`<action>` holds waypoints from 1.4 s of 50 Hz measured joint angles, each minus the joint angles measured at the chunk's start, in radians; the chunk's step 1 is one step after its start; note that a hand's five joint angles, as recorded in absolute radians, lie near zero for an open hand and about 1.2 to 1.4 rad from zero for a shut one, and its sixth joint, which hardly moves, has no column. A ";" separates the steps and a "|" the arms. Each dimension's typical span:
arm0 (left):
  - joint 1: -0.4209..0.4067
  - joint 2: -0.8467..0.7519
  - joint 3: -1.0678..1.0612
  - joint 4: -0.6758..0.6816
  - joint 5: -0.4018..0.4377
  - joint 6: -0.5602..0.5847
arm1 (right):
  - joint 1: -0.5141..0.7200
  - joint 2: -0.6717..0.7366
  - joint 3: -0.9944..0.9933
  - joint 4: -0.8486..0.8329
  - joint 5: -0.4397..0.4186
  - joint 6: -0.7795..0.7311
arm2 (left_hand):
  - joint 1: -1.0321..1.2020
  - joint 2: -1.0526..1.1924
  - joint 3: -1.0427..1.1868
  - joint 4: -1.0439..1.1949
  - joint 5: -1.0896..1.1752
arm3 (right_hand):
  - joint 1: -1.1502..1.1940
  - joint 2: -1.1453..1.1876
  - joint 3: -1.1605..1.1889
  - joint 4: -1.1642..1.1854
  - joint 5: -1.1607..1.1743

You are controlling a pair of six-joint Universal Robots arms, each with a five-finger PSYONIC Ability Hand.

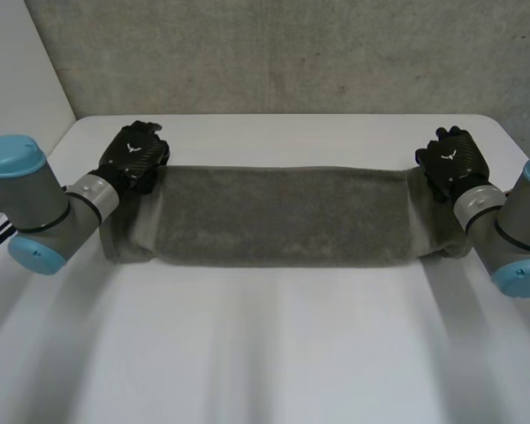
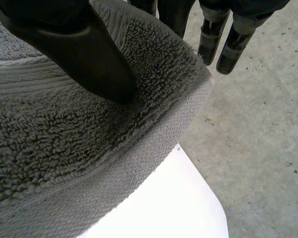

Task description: Fold the towel.

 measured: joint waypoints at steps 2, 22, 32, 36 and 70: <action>-0.004 -0.013 0.009 0.014 0.002 0.001 | 0.001 0.022 -0.025 -0.011 0.002 0.000 | 0.000 0.000 0.000 0.000 0.000 | 0.000 0.000 0.000 0.000 0.000; -0.007 -0.124 0.104 0.044 0.001 0.008 | 0.006 0.207 -0.224 -0.007 0.013 -0.026 | -0.027 -0.040 0.000 0.000 -0.041 | -0.053 -0.047 0.000 0.000 -0.048; -0.012 -0.086 0.100 0.040 -0.026 0.005 | 0.016 0.166 -0.242 -0.005 0.032 -0.067 | -0.985 -1.037 0.000 0.000 -1.083 | -0.878 -0.844 0.000 0.000 -0.964; -0.016 0.002 0.059 0.041 -0.049 0.001 | 0.024 0.062 -0.193 -0.023 0.032 -0.054 | -0.985 -1.042 0.000 0.000 -1.088 | -1.072 -1.050 0.000 0.000 -1.091; -0.013 0.603 -0.738 0.017 -0.038 -0.219 | -0.182 -0.311 0.393 0.189 -0.124 0.283 | -0.985 -1.051 0.000 0.000 -1.090 | -0.909 -0.889 0.000 0.000 -0.882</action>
